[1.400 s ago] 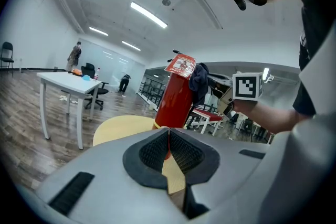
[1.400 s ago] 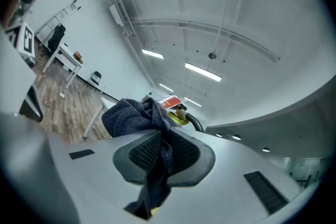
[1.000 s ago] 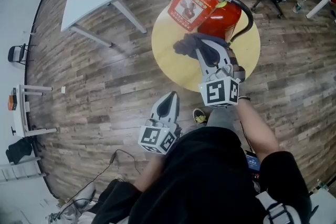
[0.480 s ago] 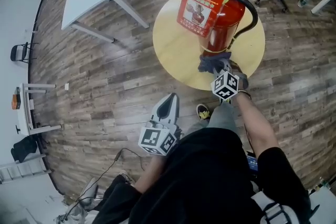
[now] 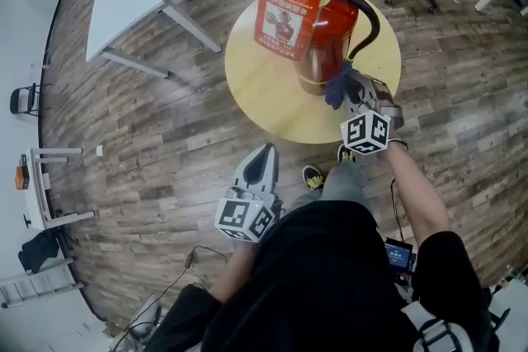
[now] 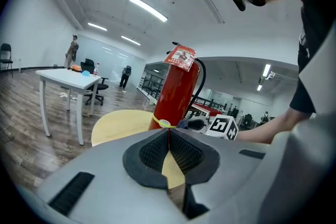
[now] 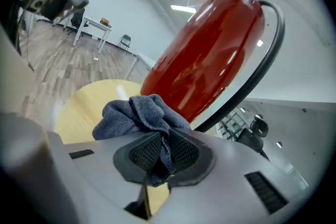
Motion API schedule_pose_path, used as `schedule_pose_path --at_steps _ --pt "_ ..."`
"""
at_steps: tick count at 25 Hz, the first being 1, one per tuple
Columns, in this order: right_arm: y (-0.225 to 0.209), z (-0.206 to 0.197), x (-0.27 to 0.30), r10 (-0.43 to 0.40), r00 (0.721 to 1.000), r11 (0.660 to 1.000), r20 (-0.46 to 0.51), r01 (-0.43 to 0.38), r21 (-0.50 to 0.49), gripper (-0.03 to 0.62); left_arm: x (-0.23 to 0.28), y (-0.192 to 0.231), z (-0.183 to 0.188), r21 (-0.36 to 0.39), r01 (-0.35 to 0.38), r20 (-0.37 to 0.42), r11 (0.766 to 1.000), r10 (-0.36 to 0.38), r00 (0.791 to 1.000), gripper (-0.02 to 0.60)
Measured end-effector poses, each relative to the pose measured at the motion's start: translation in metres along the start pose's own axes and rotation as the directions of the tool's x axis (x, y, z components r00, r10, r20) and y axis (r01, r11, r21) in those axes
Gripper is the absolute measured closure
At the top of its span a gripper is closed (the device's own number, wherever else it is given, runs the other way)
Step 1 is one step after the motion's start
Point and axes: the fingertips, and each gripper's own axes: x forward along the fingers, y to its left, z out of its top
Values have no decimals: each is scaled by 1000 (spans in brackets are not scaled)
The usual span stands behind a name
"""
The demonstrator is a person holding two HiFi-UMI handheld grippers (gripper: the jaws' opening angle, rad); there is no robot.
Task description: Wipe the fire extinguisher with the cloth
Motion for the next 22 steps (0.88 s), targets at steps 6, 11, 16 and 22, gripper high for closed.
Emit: schedule_pose_path --at_steps 6,11,16,22 --pt "-97 117 -84 -234 926 972 296 220 80 542 5 -11 9 9 31 29 999 -32 999 557" --pt "-138 168 -116 -272 899 962 344 241 132 542 1 -16 12 14 39 40 999 -39 998 557" --pt "-128 197 -123 -204 926 972 319 152 180 542 2 -16 14 13 33 48 999 -33 998 557" --pt "-102 215 -101 -182 928 938 324 65 341 543 -1 -26 13 11 21 66 1000 -22 998 558"
